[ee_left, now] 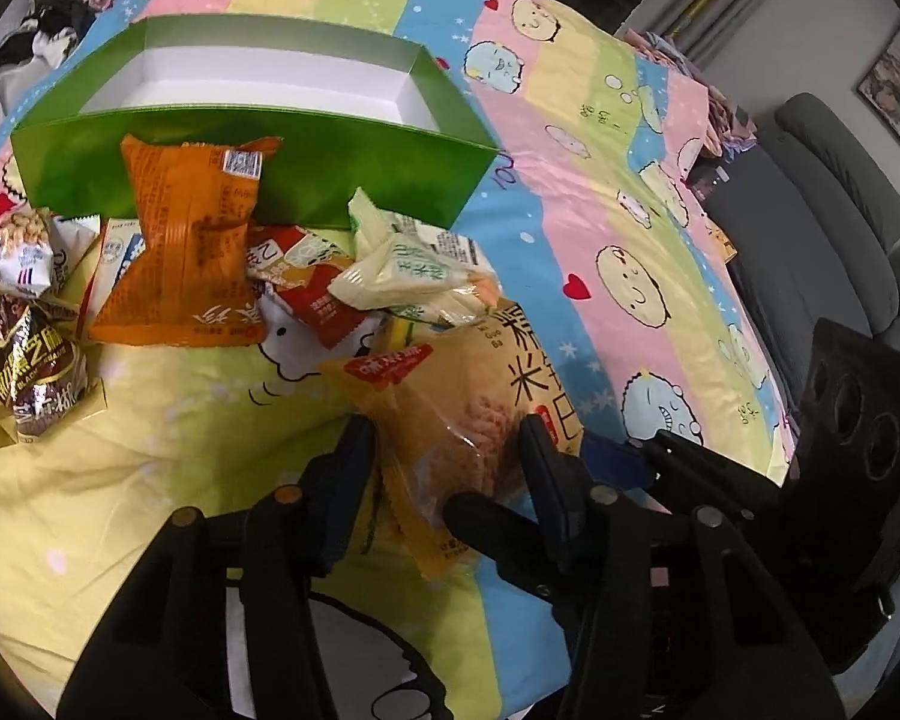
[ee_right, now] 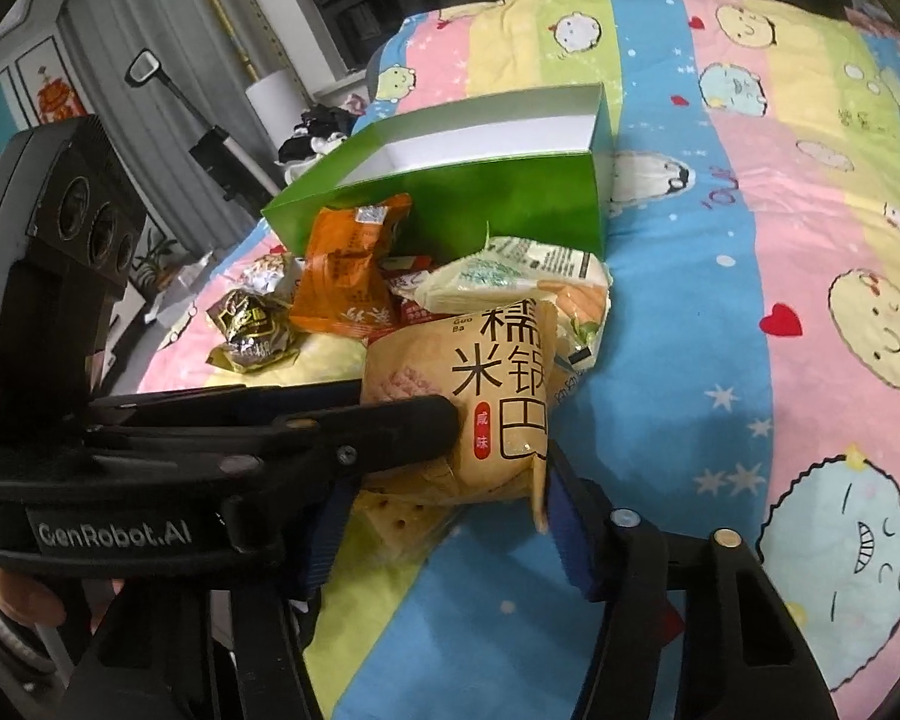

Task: Organize snacks
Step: 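Grasp the yellow rice-cracker bag with the right gripper, then lift the rice-cracker bag and drop it into the green box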

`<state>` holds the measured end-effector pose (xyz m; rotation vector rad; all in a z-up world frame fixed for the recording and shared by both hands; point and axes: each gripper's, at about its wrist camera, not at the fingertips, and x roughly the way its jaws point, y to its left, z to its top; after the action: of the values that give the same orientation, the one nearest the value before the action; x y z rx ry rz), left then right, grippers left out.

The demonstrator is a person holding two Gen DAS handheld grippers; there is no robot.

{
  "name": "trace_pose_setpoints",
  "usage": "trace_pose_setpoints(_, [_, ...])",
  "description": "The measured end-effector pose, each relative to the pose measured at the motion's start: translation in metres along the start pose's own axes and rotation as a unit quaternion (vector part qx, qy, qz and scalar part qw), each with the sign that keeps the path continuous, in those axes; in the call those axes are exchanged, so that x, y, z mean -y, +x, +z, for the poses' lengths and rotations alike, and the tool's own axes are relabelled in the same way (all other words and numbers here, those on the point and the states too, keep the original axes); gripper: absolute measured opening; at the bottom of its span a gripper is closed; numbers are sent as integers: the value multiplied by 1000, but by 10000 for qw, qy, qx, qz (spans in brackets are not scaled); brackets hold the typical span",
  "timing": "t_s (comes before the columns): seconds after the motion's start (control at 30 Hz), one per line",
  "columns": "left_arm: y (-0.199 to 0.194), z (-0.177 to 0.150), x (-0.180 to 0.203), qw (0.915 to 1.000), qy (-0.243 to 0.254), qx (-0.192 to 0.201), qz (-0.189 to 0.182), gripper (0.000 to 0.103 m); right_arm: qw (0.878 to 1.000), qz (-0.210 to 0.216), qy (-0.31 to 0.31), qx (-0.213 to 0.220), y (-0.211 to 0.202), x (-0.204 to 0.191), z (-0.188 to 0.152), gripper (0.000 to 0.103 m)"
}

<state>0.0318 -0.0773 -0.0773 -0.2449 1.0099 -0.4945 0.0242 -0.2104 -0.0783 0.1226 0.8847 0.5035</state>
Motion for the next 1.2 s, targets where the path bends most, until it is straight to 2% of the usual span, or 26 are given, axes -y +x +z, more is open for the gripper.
trace_pose_setpoints(0.4, [-28, 10, 13, 9990, 149, 369, -216, 50, 9982, -265, -298, 453, -30, -17, 11, 58])
trace_pose_setpoints(0.63, [-44, 44, 9, 9970, 213, 713, -217, 50, 9952, -202, -463, 838, -34, -24, 47, 58])
trace_pose_setpoints(0.93, [-44, 96, -11, 9951, 254, 945, -147, 50, 9920, -89, -545, 1137, -15, -14, 98, 58])
trace_pose_setpoints(1.2, [-21, 134, -42, 9968, -42, 784, -170, 50, 9933, -22, -487, 1044, 22, 5, 135, 58])
